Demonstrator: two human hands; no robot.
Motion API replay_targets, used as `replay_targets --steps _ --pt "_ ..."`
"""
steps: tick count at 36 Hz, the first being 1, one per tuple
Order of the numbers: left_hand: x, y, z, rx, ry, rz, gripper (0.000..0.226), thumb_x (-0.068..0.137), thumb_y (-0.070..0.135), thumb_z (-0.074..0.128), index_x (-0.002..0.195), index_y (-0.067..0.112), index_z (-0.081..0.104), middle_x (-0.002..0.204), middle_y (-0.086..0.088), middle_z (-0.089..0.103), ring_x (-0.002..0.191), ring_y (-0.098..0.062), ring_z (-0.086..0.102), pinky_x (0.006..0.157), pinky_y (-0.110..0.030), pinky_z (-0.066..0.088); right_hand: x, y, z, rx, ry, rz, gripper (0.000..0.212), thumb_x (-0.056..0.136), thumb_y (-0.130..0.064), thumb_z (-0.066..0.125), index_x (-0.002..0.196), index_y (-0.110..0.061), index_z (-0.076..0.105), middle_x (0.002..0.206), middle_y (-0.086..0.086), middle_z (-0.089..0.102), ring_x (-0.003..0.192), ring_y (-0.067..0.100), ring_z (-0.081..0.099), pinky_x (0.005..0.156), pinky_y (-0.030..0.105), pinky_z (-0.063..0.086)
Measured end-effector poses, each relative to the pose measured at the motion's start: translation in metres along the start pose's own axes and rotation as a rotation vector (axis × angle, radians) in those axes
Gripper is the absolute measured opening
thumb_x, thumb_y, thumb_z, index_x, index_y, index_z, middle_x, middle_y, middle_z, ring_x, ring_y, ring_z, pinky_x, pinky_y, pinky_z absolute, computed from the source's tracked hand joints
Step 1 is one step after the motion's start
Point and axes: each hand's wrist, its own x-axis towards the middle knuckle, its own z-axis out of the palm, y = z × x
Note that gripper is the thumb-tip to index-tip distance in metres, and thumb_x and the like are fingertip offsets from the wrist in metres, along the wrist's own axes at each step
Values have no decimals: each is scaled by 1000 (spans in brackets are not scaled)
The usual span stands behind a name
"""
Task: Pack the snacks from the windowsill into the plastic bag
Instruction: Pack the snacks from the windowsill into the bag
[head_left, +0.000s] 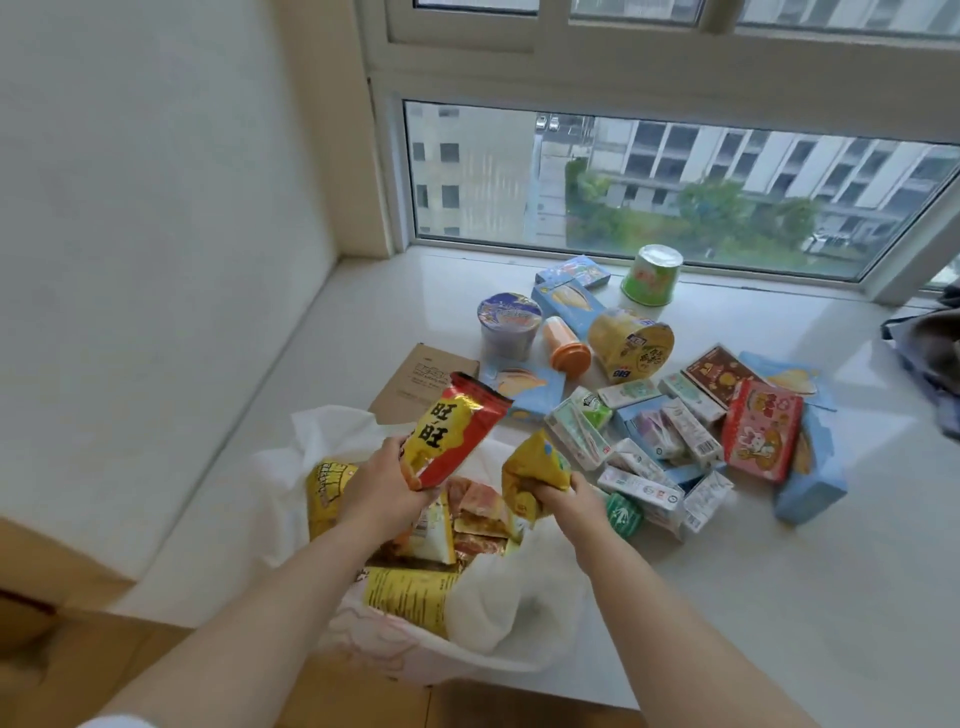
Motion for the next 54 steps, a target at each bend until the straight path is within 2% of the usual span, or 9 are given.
replay_targets --steps 6,12,21,26,29,35,41,49,54 --pt "-4 -36 3 286 -135 76 69 73 43 70 134 32 39 121 4 57 102 -21 60 69 -29 46 5 16 6 132 158 56 51 72 -20 75 117 -10 52 104 11 59 96 30 57 89 44 51" --pt "1 -46 12 650 -264 224 73 79 32 64 143 36 29 126 2 51 109 -25 56 76 -35 49 10 6 -15 263 351 33 42 75 -29 72 106 -11 49 100 9 57 96 30 56 91 44 48" --pt "25 2 55 629 -152 426 80 80 39 68 145 35 21 138 3 43 129 -21 36 109 -38 27 9 -10 -47 277 346 -33 39 84 -21 65 116 -2 53 102 10 58 89 24 53 62 28 39" --pt "26 8 72 696 -522 442 81 88 60 48 151 37 3 158 0 17 145 -28 10 117 -52 8 2 -13 -53 199 329 -68 43 81 -29 68 110 -5 49 96 7 52 86 22 47 52 22 30" --pt "26 5 69 632 -579 428 66 94 58 34 150 40 4 160 2 12 147 -24 5 118 -48 6 0 -11 -51 113 342 -44 49 80 -27 70 118 -5 49 93 4 55 87 22 48 63 27 35" --pt "33 -8 50 388 -283 344 51 97 49 37 145 29 35 147 3 39 136 -18 32 113 -36 25 -2 -18 -32 -537 474 -164 60 72 -47 68 119 -17 46 119 8 55 113 27 47 100 40 33" --pt "38 -35 29 484 -12 251 44 91 36 51 135 31 49 141 4 44 131 -18 36 112 -38 22 -6 -32 22 -725 274 -602 48 71 -33 72 111 -16 52 111 4 56 111 23 46 95 31 31" --pt "11 -79 13 394 -49 -310 53 89 50 53 139 43 36 156 -5 -13 141 -40 -11 106 -70 16 -8 -10 83 -1069 113 -665 61 79 -23 59 135 -24 36 129 0 50 126 26 37 105 41 27" --pt "-10 -120 19 239 -12 -429 61 88 40 60 141 39 32 154 -8 -12 134 -40 20 101 -52 39 -5 32 105 -1198 -144 -486 84 81 -48 61 145 -44 5 153 3 16 142 33 9 107 57 28"
